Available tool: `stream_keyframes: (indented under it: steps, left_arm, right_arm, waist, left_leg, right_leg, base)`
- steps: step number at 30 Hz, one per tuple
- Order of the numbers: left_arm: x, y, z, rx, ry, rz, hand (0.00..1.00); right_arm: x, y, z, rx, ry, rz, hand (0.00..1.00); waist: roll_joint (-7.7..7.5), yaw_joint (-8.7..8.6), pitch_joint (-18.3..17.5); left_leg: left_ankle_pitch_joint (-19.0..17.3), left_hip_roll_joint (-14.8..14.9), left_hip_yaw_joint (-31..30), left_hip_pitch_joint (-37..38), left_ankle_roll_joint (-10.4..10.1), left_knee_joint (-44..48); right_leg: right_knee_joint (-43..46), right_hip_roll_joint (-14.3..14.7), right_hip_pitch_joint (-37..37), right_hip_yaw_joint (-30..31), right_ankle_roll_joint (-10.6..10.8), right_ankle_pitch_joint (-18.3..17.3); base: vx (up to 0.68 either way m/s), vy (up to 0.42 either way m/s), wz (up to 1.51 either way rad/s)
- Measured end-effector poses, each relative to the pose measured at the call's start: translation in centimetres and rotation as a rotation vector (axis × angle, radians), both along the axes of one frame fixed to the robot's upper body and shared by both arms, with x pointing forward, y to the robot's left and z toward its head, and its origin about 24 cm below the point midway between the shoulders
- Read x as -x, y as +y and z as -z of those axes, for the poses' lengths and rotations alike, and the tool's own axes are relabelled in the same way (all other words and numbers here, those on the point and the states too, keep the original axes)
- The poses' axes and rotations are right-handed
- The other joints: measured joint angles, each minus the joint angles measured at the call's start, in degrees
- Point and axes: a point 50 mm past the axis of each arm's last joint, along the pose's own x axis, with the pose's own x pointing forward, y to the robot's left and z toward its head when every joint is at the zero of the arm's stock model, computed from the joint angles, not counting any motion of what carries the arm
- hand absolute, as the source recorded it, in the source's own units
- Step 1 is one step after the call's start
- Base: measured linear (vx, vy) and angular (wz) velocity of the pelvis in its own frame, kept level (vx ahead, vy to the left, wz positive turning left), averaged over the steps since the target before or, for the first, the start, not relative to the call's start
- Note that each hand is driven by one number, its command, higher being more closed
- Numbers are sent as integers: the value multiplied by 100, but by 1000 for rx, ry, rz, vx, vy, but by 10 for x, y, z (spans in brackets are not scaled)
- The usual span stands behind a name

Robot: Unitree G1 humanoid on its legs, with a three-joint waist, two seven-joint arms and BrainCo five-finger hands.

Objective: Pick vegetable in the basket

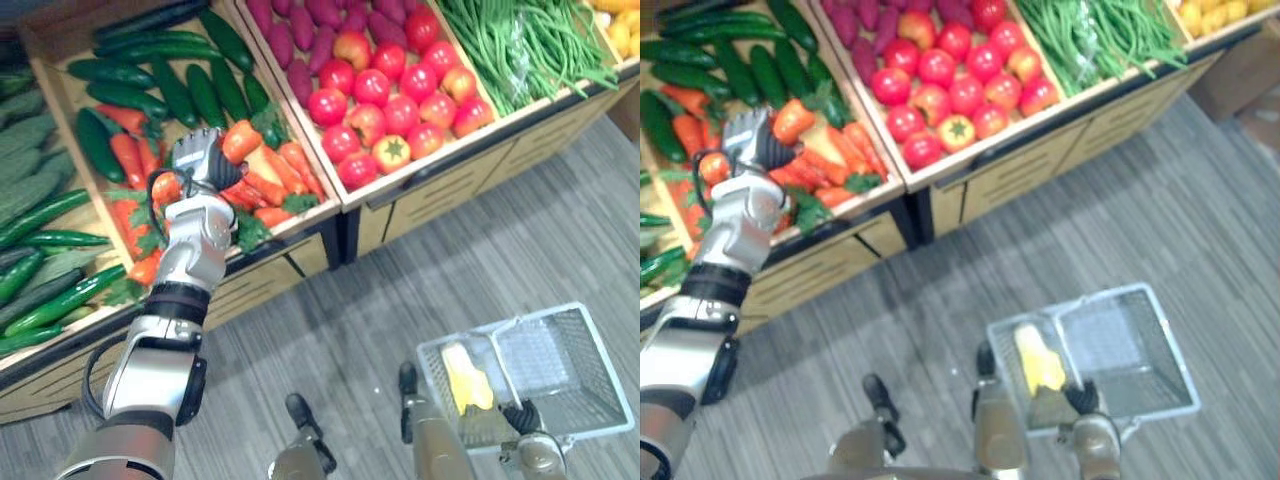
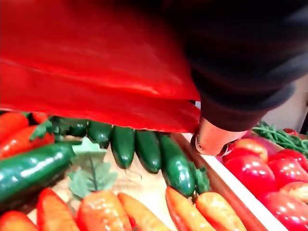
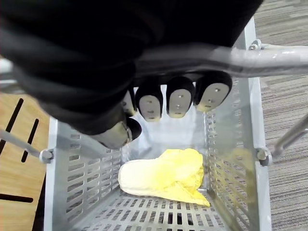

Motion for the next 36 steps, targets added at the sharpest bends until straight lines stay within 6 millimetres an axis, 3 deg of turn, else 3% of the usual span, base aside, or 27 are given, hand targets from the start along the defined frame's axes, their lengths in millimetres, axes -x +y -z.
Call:
stream_keyframes:
  steps: [4, 8, 10, 15, 20, 23, 28, 36]
  left_arm:
    - [18, 0, 20, -48, 22, 57, 100]
    - [37, 8, 30, -112, 42, 85, 100]
    - [48, 9, 32, -145, 39, 107, 100]
    - [72, -12, 37, -211, 36, 267, 100]
    - [80, -35, 45, -236, 56, 397, 100]
    - [89, -65, 57, -266, 107, 552, 100]
    - [114, -117, 75, -213, 188, 863, 100]
    - [139, -168, 97, -108, 289, 1120, 100]
  right_arm:
    - [13, -13, 4, 12, 53, 61, 100]
    - [13, -33, -4, 88, 77, 32, 100]
    - [7, -48, -15, 144, 69, 10, 100]
    - [-17, -90, -59, 344, 27, -106, 100]
    - [-45, -106, -94, 490, 15, -277, 100]
    - [-65, -94, -108, 535, -16, -403, 100]
    - [-99, -37, -132, 564, -164, -722, 100]
    - [-117, 36, -143, 564, -243, -1120, 100]
  waist:
    - [-12, 136, -218]
    - [-6, 136, -455]
    - [-13, 135, -564]
    - [96, 104, -881]
    - [79, 106, -1041]
    - [44, 118, -1115]
    - [26, 88, -1344]
    - [54, 94, -1510]
  left_leg:
    - [10, -88, -168, 112, 15, 0]
    - [31, -165, -290, 135, 44, -2]
    - [37, -182, -290, 212, 54, -4]
    - [43, -196, -250, 346, 62, -42]
    - [34, -197, 43, 619, 51, -48]
    - [-13, -178, 441, 869, 12, -49]
    - [-241, -54, 1498, 1421, -199, -46]
    - [-420, 118, 2460, 1861, -411, 161]
  right_leg:
    - [-121, -44, 283, -95, 1, -2]
    - [-309, -94, 463, -96, 3, -4]
    - [-423, -95, 589, -54, 5, -4]
    - [-635, -72, 753, 91, 123, 70]
    - [-713, -23, 867, 401, 217, 142]
    - [-715, 65, 875, 750, 211, 226]
    - [-754, 363, 859, 1580, 234, 304]
    - [-596, 752, 765, 2257, 190, 358]
  base:
    - [17, 39, 23]
    - [-2, 22, 15]
    - [-15, 4, -4]
    - [-17, -5, -10]
    - [-9, 6, -29]
    - [0, 1, -62]
    - [-28, -21, -95]
    - [-9, 0, -54]
